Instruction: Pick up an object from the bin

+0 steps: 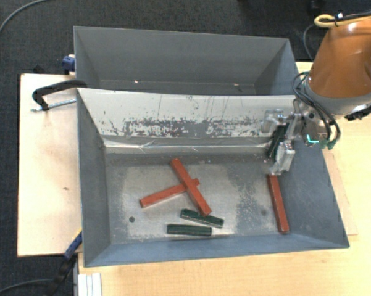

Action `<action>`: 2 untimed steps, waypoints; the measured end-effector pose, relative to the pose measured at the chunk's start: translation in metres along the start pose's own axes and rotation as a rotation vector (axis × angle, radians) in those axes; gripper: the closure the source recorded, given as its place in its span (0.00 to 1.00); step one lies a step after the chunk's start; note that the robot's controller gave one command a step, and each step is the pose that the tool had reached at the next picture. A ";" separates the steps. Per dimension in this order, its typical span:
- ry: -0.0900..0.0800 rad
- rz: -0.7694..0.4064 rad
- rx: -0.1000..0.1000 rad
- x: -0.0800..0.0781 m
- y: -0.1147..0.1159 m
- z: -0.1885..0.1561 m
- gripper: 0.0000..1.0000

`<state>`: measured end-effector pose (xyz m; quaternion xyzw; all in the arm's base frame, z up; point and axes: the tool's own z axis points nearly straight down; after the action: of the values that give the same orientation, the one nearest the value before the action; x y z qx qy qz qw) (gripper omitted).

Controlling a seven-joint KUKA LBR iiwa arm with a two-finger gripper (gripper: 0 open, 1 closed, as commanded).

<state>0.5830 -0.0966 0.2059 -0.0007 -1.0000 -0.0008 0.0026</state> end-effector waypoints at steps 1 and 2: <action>-0.007 -0.176 0.001 -0.017 0.049 0.069 0.00; -0.003 -0.277 -0.003 0.047 0.132 0.058 0.00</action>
Offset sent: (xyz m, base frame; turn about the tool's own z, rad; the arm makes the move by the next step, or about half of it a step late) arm 0.0159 0.0481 -0.0704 -0.1770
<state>0.5357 0.0351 0.1485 0.1371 -0.9905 -0.0025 0.0010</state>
